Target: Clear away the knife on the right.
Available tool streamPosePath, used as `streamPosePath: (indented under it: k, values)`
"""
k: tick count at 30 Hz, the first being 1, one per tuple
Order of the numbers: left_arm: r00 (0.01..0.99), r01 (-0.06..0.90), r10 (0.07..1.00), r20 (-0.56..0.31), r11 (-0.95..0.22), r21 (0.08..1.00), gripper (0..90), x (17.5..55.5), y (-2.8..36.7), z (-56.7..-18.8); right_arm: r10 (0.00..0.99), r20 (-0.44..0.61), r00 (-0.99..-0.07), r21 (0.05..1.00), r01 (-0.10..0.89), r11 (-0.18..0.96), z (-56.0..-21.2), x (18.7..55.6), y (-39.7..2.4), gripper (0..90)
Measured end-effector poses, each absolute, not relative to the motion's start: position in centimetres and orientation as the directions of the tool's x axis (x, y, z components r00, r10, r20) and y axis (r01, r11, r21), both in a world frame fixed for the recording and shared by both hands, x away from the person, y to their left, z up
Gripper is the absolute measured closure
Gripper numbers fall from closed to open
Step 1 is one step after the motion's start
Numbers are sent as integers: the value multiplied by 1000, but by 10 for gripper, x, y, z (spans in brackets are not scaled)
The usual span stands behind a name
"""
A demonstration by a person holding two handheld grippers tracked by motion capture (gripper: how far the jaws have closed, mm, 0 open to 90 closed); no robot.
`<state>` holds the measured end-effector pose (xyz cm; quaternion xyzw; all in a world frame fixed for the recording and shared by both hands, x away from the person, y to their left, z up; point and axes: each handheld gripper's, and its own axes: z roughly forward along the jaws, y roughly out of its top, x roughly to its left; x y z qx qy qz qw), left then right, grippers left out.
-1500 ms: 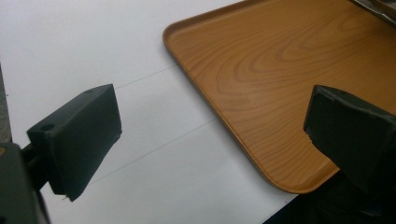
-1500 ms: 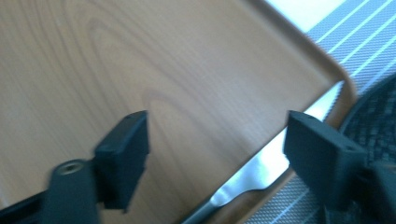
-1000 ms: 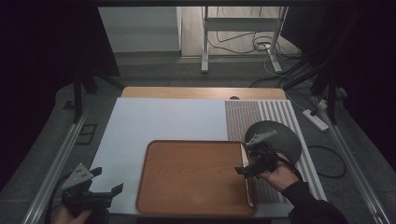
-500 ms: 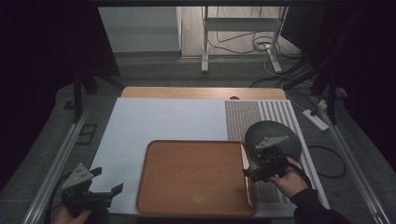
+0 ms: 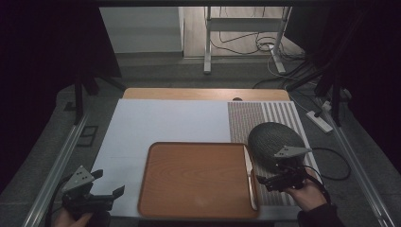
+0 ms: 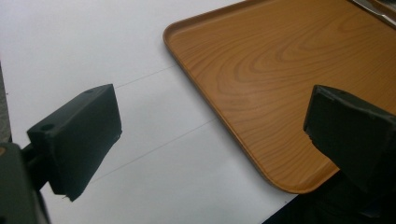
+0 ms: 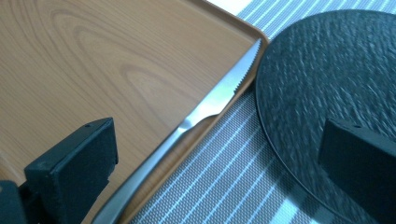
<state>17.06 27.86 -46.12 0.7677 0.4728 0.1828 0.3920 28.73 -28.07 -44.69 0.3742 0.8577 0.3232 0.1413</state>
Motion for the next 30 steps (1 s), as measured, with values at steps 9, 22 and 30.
streamPosePath:
  k: [9,22,30]
  values:
    - [484,584,870,-93,-242,775,42,171,279,-461,764,6,-645,669,570,476,-446,276,-296,0]
    - [480,586,871,-104,-230,777,41,171,280,-461,789,13,-614,693,575,435,-441,264,-312,0]
    - [476,586,873,-108,-224,778,41,171,281,-461,791,3,-612,690,574,442,-439,259,-316,0]
